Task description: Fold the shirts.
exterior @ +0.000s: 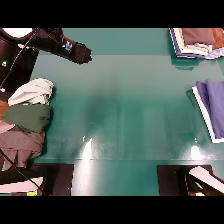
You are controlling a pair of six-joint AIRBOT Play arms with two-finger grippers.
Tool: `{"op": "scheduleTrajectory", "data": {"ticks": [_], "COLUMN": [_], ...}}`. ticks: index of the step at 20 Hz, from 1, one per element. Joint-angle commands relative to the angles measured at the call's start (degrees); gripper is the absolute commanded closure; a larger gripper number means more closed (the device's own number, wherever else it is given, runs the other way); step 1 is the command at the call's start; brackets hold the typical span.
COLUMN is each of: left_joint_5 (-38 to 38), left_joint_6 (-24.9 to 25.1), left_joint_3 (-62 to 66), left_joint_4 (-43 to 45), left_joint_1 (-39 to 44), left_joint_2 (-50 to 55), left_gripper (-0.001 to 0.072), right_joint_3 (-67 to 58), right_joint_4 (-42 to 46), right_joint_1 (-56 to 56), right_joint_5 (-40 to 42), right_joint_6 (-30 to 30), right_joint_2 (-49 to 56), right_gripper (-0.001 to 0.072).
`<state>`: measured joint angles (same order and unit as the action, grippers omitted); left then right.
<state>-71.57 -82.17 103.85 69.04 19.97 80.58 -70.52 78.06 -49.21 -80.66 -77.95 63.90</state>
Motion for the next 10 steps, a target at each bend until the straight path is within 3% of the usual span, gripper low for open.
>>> {"op": "scheduleTrajectory", "data": {"ticks": [1, 5, 9, 10], "left_joint_5": [0.0, 0.4, 0.2, 0.7], "left_joint_6": [0.2, 0.1, 0.0, 0.0], "left_joint_3": [0.0, 0.0, 0.0, 0.0], "left_joint_4": [0.0, -0.1, -0.5, -0.5], "left_joint_1": [0.0, 0.0, 0.0, 0.0], "left_joint_2": [0.0, 0.0, 0.0, 0.0], "left_gripper": [0.0684, 0.0684, 0.0684, 0.0684], "right_joint_3": [4.9, 4.9, 4.9, 4.9], "right_joint_4": [3.9, -3.6, -12.0, -12.1], "right_joint_1": [-2.6, 3.7, 18.5, 22.6], "right_joint_5": [-1.2, 0.7, 1.6, 2.4], "right_joint_6": [-0.8, -1.8, -1.7, -1.7], "right_joint_2": [-2.4, -4.8, -7.8, -8.4], "right_gripper": [0.0138, 0.0139, 0.014, 0.0169]}}
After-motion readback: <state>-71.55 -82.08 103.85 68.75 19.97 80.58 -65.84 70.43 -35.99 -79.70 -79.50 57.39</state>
